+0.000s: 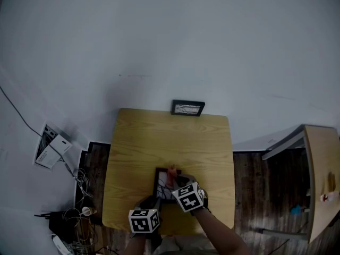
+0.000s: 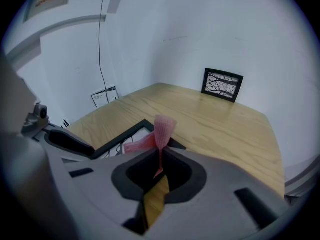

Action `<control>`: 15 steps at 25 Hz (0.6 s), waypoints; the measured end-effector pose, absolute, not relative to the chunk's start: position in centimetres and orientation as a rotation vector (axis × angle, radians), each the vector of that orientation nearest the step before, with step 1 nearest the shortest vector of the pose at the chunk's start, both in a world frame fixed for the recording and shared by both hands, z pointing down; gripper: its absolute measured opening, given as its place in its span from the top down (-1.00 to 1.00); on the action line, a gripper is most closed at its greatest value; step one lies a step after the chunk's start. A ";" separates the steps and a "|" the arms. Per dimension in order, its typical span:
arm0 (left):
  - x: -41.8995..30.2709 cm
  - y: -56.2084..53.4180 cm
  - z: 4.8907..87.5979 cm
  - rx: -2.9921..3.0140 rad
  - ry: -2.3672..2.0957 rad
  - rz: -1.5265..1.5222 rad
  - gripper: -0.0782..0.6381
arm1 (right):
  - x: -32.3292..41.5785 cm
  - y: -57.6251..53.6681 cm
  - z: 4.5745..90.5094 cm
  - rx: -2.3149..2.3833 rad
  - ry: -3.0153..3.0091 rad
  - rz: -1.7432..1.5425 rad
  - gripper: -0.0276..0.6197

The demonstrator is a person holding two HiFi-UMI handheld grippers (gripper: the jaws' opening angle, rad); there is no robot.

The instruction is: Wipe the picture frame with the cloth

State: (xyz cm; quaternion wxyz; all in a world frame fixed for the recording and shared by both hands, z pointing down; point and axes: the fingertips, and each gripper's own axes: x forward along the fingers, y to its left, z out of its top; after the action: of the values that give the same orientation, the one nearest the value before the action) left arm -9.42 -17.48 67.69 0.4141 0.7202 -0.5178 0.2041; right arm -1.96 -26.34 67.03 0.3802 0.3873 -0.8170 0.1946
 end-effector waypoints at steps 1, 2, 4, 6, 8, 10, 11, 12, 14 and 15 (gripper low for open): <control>-9.4 -17.5 67.7 1.810 -1.302 0.513 0.43 | -1.9 -26.4 67.0 0.992 -2.087 0.496 0.86; -9.4 -17.5 67.7 1.811 -1.301 0.513 0.43 | -1.9 -26.4 66.9 0.995 -2.088 0.493 0.86; -9.4 -17.5 67.7 1.811 -1.300 0.513 0.43 | -1.9 -26.4 66.9 1.002 -2.089 0.494 0.86; -9.4 -17.5 67.7 1.809 -1.301 0.512 0.43 | -1.9 -26.4 67.0 1.005 -2.089 0.499 0.86; -9.4 -17.6 67.7 1.807 -1.304 0.512 0.43 | -1.8 -26.5 66.9 1.007 -2.087 0.502 0.86; -9.4 -17.6 67.7 1.809 -1.305 0.512 0.43 | -1.7 -26.4 66.7 1.019 -2.088 0.501 0.86; -9.4 -17.6 67.7 1.810 -1.305 0.512 0.43 | -1.7 -26.3 66.5 1.029 -2.092 0.500 0.86; -9.4 -17.5 67.7 1.812 -1.304 0.512 0.43 | -1.6 -26.2 66.2 1.042 -2.100 0.498 0.86; -9.4 -17.5 67.7 1.813 -1.303 0.511 0.43 | -1.6 -26.1 65.4 1.072 -2.131 0.504 0.86; -9.4 -17.6 67.7 1.813 -1.303 0.510 0.43 | -1.6 -26.1 65.1 1.085 -2.150 0.512 0.86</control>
State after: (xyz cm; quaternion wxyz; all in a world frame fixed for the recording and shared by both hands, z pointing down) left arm -9.44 -17.56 67.69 0.4129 0.7209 -0.5183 0.2030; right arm -1.62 -26.14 65.07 0.3332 0.4154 -0.8234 0.1961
